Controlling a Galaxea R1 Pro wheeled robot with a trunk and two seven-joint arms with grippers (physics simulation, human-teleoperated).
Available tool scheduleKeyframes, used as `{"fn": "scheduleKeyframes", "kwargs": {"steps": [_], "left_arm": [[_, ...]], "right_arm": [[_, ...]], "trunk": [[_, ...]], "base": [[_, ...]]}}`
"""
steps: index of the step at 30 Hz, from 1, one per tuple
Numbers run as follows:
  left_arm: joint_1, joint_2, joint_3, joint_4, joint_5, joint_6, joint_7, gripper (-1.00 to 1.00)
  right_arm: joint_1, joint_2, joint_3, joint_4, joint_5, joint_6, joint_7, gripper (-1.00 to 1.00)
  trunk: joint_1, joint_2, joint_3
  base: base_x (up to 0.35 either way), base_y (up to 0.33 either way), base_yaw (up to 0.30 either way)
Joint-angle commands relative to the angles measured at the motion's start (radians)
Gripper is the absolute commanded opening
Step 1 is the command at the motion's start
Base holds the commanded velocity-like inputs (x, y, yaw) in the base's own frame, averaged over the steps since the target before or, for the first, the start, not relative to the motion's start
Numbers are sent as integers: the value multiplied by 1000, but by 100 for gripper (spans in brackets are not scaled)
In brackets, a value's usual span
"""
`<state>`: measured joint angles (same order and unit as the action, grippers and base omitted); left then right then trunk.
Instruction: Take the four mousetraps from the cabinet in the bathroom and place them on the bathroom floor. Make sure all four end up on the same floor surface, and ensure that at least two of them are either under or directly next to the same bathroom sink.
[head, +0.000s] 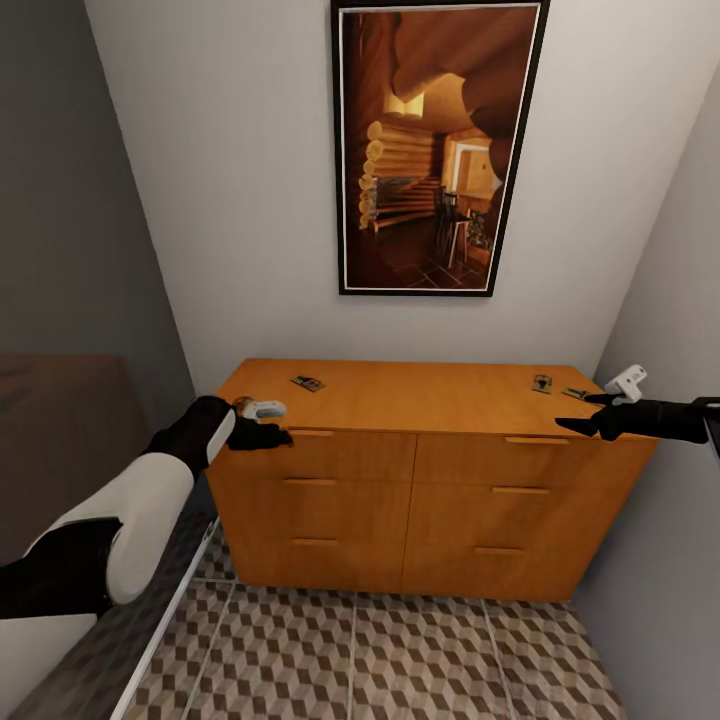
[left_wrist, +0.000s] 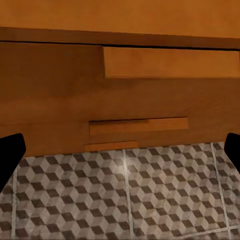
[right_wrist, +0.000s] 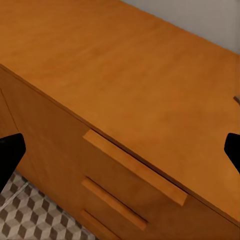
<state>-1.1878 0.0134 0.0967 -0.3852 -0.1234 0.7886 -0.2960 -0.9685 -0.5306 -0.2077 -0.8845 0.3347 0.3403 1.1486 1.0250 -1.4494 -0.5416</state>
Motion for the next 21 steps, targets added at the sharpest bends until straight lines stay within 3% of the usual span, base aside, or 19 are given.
{"fn": "scheduleKeyframes", "kwargs": {"steps": [1, 10, 13, 16, 20, 21], "left_arm": [[4, -2, 8, 0, -10, 4, -8, 100], [64, -26, 8, 8, -11, -17, -9, 100], [112, -41, 8, 41, -11, -100, -7, 100], [120, -42, 8, 78, -12, -124, -6, 100], [127, -45, 8, 170, -13, -181, -1, 100], [130, -47, 8, 221, -13, -230, 0, 100]], "right_arm": [[-1, 1, -3, -1, 4, 10, 6, 100], [-1, 1, -2, -4, 4, 10, 5, 100], [-1, 1, -2, -6, 4, 10, 5, 100], [-1, 1, -2, -6, 4, 10, 5, 100], [-1, 1, -2, -3, 4, 10, 5, 100], [-1, 1, -2, 0, 4, 10, 5, 100]], "trunk": [[0, -1, -1], [0, -1, -1], [0, -1, -1], [0, -1, -1], [0, -1, -1], [0, -1, -1]], "base": [[0, 0, 0], [0, 0, 0], [0, 0, 0], [0, 0, 0], [0, 0, 0], [0, 0, 0]]}}
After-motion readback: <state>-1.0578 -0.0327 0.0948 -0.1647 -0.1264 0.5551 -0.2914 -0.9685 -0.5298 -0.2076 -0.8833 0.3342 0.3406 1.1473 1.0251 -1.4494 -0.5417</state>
